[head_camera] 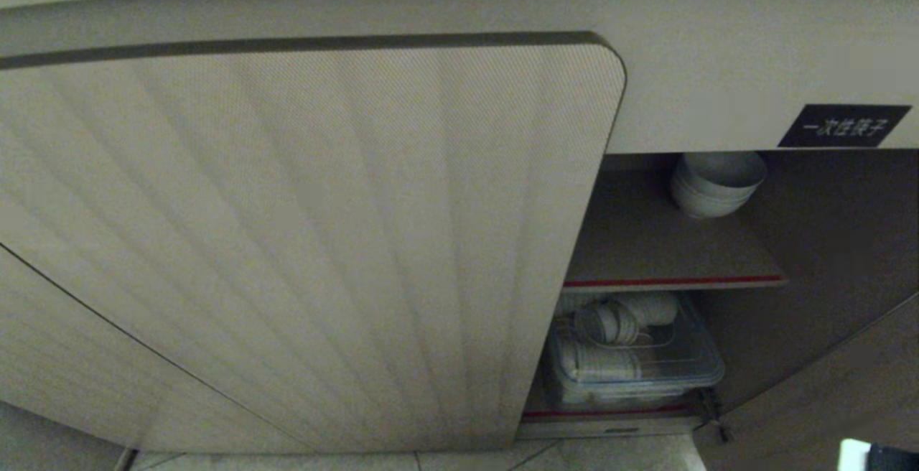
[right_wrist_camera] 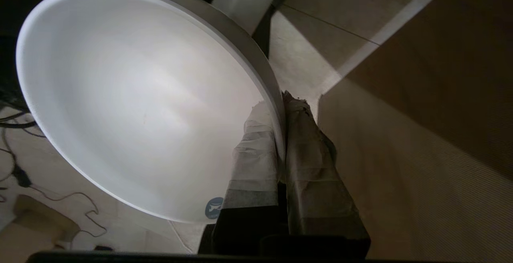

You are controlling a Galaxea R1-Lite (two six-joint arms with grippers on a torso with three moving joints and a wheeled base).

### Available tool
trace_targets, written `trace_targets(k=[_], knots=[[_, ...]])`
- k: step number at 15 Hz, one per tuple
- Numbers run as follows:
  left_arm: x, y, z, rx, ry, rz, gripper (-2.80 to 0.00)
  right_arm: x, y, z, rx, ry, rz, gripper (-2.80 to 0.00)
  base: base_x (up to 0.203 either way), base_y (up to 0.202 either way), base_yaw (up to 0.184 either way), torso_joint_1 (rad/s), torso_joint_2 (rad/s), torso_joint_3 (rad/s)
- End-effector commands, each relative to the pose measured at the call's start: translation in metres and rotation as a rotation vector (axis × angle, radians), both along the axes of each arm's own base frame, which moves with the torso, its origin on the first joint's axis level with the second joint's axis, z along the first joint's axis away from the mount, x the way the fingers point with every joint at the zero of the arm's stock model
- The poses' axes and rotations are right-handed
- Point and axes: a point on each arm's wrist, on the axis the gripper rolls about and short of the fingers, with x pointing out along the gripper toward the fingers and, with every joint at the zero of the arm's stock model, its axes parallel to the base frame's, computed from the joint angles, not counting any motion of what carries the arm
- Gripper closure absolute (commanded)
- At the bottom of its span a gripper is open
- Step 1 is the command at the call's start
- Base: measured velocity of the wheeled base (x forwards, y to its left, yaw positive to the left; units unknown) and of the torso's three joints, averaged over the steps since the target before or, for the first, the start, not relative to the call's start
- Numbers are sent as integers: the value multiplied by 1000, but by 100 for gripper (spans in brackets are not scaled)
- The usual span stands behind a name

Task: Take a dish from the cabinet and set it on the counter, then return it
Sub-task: Place it on the table

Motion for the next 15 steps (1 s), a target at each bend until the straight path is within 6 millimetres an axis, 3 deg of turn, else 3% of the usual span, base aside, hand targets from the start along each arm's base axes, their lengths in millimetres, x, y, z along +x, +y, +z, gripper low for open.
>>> trace_targets(k=[1, 15], knots=[[0, 0, 0, -1, 0, 1, 0, 5, 5, -3, -25, 19, 7, 0, 0, 0, 0, 0, 0, 0], [0, 0, 0, -1, -1, 2, 0, 1, 3, -10, -39, 37, 27, 0, 0, 0, 0, 0, 0, 0]])
